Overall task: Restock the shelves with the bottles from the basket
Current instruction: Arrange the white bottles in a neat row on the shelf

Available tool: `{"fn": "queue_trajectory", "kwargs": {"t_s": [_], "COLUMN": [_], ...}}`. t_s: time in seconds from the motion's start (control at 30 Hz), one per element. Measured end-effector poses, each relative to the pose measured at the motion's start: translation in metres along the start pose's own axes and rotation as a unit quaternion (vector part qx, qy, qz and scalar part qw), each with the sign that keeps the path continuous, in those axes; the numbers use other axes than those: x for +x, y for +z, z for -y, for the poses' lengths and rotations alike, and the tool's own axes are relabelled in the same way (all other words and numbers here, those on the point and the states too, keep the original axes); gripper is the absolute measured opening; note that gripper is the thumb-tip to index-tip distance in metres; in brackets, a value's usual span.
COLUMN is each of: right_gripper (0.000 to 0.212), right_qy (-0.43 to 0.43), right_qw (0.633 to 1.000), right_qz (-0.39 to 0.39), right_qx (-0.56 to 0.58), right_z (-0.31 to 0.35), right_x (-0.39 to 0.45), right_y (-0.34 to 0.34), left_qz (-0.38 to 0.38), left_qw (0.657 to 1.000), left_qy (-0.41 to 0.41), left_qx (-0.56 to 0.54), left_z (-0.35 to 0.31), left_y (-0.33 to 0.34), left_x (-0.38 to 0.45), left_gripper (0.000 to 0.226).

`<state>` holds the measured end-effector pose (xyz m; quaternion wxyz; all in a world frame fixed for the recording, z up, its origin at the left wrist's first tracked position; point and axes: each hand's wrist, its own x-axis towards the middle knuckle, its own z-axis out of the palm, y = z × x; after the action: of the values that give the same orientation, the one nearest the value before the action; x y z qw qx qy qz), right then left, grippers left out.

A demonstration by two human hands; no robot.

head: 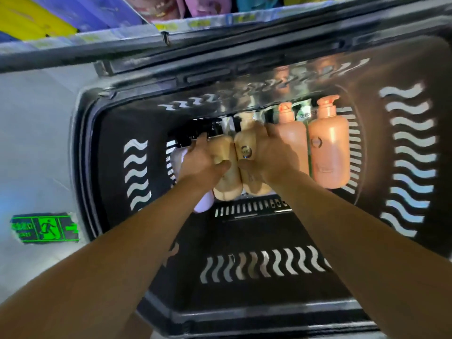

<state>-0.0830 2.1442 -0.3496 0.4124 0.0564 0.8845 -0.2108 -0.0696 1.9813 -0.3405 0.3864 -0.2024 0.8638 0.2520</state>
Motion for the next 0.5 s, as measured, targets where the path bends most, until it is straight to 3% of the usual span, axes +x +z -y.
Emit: {"fn": "queue_trajectory", "kwargs": {"t_s": [0.2,0.3,0.4,0.5], "right_gripper": [0.131,0.112,0.087,0.093], "right_qy": [0.024,0.038,0.029,0.007], "right_qw": [0.998,0.999,0.999,0.994], "right_qz": [0.027,0.010,-0.045,-0.105], "right_qx": [-0.051,-0.033,0.000,0.020], "right_z": [0.008,0.010,0.005,-0.004], "right_x": [0.023,0.025,0.018,-0.006], "right_y": [0.010,0.011,0.013,0.017], "left_qz": [0.056,0.041,0.039,0.016], "left_qw": [0.996,0.996,0.996,0.996], "left_qy": [-0.066,-0.073,-0.081,-0.030], "left_qx": [-0.032,-0.002,0.018,0.082], "left_z": [-0.007,-0.008,-0.008,-0.006], "left_y": [0.015,0.018,0.019,0.023], "left_x": [0.027,0.034,0.037,0.027], "left_gripper": [0.112,0.117,0.101,0.079]}}
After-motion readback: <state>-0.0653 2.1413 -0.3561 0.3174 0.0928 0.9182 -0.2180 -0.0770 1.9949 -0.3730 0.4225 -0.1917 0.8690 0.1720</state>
